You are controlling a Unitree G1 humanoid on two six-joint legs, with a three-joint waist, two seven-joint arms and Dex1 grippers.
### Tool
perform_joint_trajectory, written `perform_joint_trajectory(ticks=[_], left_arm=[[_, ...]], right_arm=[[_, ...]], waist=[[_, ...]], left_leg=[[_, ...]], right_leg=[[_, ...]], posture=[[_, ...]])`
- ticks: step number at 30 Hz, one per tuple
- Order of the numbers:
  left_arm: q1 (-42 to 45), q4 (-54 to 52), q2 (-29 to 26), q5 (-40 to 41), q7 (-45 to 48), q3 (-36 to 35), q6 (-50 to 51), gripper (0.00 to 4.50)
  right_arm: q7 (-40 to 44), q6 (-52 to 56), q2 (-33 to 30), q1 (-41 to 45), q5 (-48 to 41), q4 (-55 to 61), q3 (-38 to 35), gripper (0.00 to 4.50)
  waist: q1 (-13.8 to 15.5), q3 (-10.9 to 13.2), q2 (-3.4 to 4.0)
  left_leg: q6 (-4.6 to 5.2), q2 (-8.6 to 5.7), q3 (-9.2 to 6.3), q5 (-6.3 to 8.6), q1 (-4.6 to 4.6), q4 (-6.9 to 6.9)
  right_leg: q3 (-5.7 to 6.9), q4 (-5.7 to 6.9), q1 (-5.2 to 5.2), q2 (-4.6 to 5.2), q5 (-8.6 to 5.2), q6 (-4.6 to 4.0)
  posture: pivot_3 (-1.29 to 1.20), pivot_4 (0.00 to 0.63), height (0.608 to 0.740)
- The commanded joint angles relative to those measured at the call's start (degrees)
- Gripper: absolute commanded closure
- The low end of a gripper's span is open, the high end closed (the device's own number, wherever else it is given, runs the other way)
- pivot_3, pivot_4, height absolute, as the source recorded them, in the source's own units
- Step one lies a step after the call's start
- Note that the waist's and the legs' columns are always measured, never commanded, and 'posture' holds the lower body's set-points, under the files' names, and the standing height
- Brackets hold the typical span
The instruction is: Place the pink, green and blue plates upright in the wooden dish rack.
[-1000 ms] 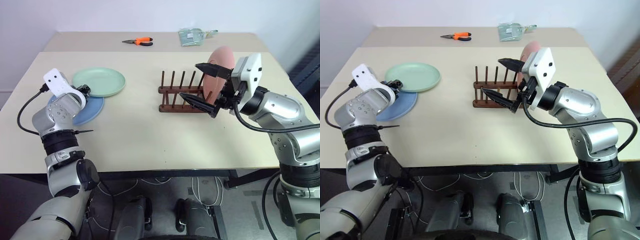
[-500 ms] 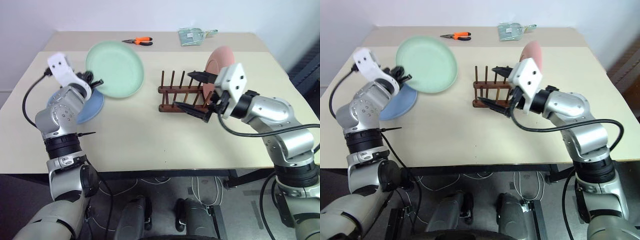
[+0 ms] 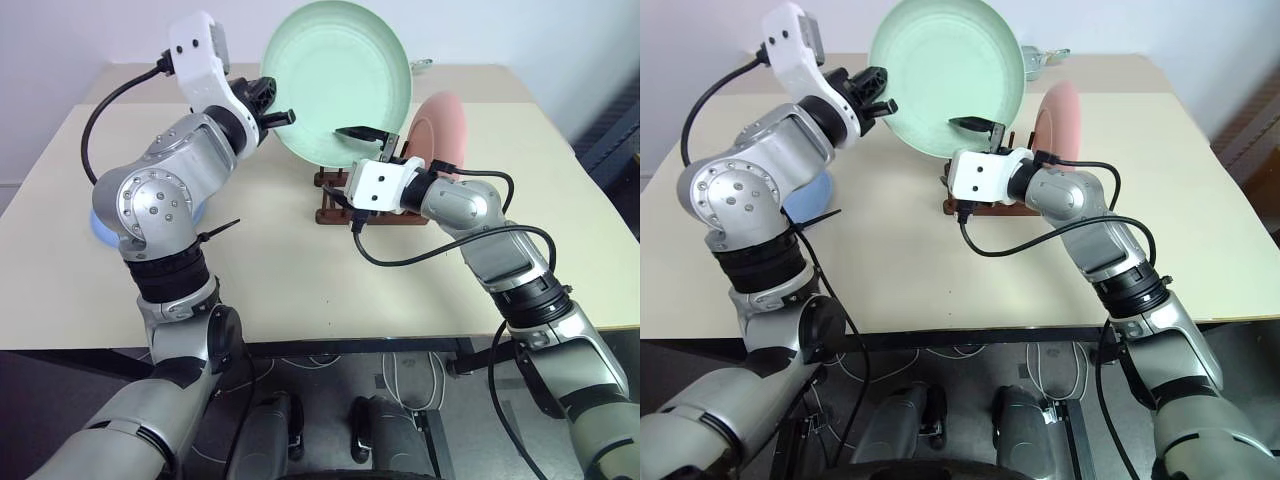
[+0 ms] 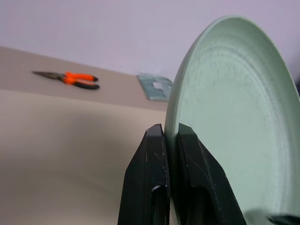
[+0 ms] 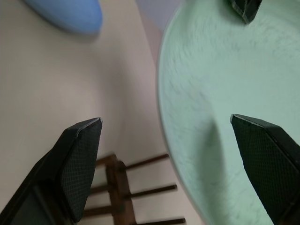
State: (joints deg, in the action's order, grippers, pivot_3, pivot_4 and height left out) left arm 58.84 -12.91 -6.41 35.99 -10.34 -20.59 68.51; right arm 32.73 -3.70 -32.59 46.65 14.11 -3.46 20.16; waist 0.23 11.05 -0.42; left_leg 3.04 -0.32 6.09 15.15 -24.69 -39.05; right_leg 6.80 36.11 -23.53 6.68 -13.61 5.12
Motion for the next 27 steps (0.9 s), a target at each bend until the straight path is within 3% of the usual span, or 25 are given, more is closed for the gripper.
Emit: perform_joint_trajectory(ticks=[1,6,7,10,13,16,20,24,27], left_arm=[[1.7,-2.75,-0.11,1.11,-0.5,-0.59,1.16,4.5],[2.07,-1.81,1.09,2.29,-1.45,-4.05,-0.03,4.5],[2.58,-1.47,2.41,3.86,-2.34,-6.55,-1.14,4.16],[5.47,1.37,3.13,4.66,-6.81,-14.29,-8.28,2.94],[4.79,5.7,-4.37,-2.18,-7.07,-14.65,-16.68,1.46],[-1.02,8.83,-12.74,-8.95,-1.16,-8.36,-23.11,1.46],[-16.76,10.2,-21.01,-16.24,15.8,5.93,-32.73,1.46],[-26.94,9.07,-24.99,-23.13,26.85,17.54,-42.97,1.46],[-33.68,4.97,-24.31,-20.43,35.52,20.89,-46.79,1.46]], right_arm=[[-2.4,-3.13,0.61,1.94,2.57,-0.73,-1.91,1.67],[-3.15,-4.7,0.56,1.06,3.81,-0.49,-2.94,4.29],[-3.41,-5.01,0.62,0.93,4.1,-0.28,-3.21,4.49],[-3.74,-5.01,0.89,0.85,4.16,0.64,-4.16,4.5],[-2.56,-1.95,2.25,0.31,-1.12,3.93,-7.53,4.5],[-0.29,6.28,5.41,-0.7,-11.89,9.89,-12.81,4.5],[-3.31,34.18,12.83,-1.36,-37.61,20.38,-25.03,4.5],[-12.69,49.55,17.46,-0.45,-48.21,23.11,-32.16,4.5],[-19.52,56.12,20.94,0.28,-53.23,22.88,-35.96,4.5]], waist=[[-0.12,0.0,0.0],[-0.58,0.0,0.0],[-0.62,0.0,0.0],[-0.67,0.03,-0.02],[-1.24,0.03,-0.01],[-1.34,0.03,0.01],[-0.71,-0.05,0.06],[-0.05,-0.07,-0.02],[-0.38,-0.07,-0.01]], left_leg=[[0.0,0.0,0.0,0.0,0.0,0.0],[-0.03,0.01,-0.02,-0.01,0.01,0.01],[-0.03,0.01,-0.05,-0.01,0.01,0.01],[-0.03,0.0,-0.11,-0.01,0.01,0.0],[-0.07,0.01,-0.09,-0.04,0.06,0.06],[-0.18,0.05,0.03,-0.1,0.27,0.3],[-0.22,0.07,0.02,-0.13,0.29,0.37],[-0.37,-0.03,-0.06,0.02,0.18,0.31],[-0.4,-0.03,0.02,0.04,0.11,0.47]], right_leg=[[0.0,0.0,0.0,0.0,0.0,0.0],[-0.01,0.0,0.0,-0.03,0.0,-0.01],[0.01,-0.01,0.03,-0.03,0.0,0.0],[0.0,-0.04,0.08,-0.01,0.0,-0.01],[0.01,-0.02,0.07,-0.06,-0.01,-0.02],[-0.12,-0.01,0.07,-0.2,-0.01,-0.04],[-0.11,0.07,0.08,-0.21,-0.01,-0.07],[-0.04,-0.07,0.05,0.02,0.01,-0.09],[-0.2,-0.04,-0.22,0.17,0.04,-0.16]], posture=[[0.0,0.15,0.74],[0.0,0.15,0.74],[0.0,0.15,0.74],[0.0,0.15,0.74],[0.0,0.15,0.74],[0.0,0.15,0.74],[0.0,0.15,0.74],[0.0,0.15,0.74],[0.0,0.15,0.74]])
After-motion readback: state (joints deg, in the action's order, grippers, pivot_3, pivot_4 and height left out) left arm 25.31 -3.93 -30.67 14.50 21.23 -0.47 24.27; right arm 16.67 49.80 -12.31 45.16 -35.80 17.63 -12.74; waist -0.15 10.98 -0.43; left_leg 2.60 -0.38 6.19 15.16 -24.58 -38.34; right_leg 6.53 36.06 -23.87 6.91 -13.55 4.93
